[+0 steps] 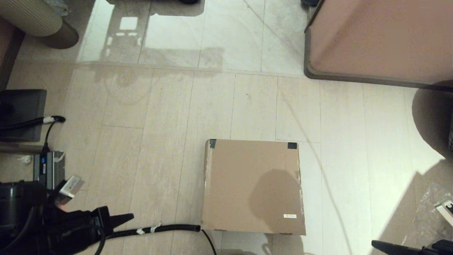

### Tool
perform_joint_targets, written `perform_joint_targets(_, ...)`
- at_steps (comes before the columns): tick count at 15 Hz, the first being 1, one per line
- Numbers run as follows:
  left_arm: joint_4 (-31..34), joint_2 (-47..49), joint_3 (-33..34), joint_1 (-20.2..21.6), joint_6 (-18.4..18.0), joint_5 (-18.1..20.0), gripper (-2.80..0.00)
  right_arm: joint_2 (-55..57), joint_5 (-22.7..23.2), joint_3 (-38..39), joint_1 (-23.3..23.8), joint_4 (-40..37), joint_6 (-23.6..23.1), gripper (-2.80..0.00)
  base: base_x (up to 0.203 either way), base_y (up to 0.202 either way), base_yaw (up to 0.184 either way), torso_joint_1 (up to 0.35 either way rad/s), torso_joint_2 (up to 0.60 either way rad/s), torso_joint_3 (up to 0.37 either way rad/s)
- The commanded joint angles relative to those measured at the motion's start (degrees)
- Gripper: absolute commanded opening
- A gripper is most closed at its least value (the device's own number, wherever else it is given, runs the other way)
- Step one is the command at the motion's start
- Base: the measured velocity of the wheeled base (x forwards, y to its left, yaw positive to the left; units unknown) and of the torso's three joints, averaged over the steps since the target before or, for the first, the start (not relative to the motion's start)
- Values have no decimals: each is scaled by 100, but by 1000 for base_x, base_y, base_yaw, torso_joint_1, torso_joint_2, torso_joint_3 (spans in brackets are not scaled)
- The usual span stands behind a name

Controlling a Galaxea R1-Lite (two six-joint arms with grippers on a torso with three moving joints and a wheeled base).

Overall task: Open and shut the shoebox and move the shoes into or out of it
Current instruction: Open the shoe box

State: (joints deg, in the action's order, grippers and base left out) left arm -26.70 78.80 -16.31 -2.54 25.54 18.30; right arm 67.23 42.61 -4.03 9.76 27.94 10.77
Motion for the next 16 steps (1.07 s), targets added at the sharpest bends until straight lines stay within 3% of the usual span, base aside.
perform_joint_targets(1, -19, -107, 139, 56, -61, -146, -280, 241, -16, 226, -310, 349, -89, -280, 0, 0, 0, 0, 0, 0)
perform_joint_targets(2, -20, -173, 187, 89, -129, -214, -280, 264, -158, 311, -551, 453, -136, -280, 0, 0, 0, 0, 0, 0)
perform_joint_targets(6, -20, -546, 354, 160, -207, -229, -280, 387, -1537, 400, -1713, 825, -436, -280, 0, 0, 0, 0, 0, 0)
perform_joint_targets(8, -20, -620, 374, 174, -207, -239, -280, 400, -1837, 361, -1703, 845, -375, -280, 0, 0, 0, 0, 0, 0)
perform_joint_targets(10, -20, -523, 323, 170, -220, -230, -280, 569, -1976, 180, -1617, 860, 118, -280, 0, 0, 0, 0, 0, 0)
perform_joint_targets(12, -20, -341, 230, 170, -253, -234, -280, 850, -2022, 6, -1230, 877, 231, -280, 0, 0, 0, 0, 0, 0)
perform_joint_targets(14, -16, -198, 208, 174, -264, -293, -280, 1173, -1916, -43, -989, 1035, 253, -280, 0, 0, 0, 0, 0, 0)
perform_joint_targets(16, -34, 246, 234, 235, -259, -312, -280, 1758, -1534, 19, -949, 1163, 248, -280, 0, 0, 0, 0, 0, 0)
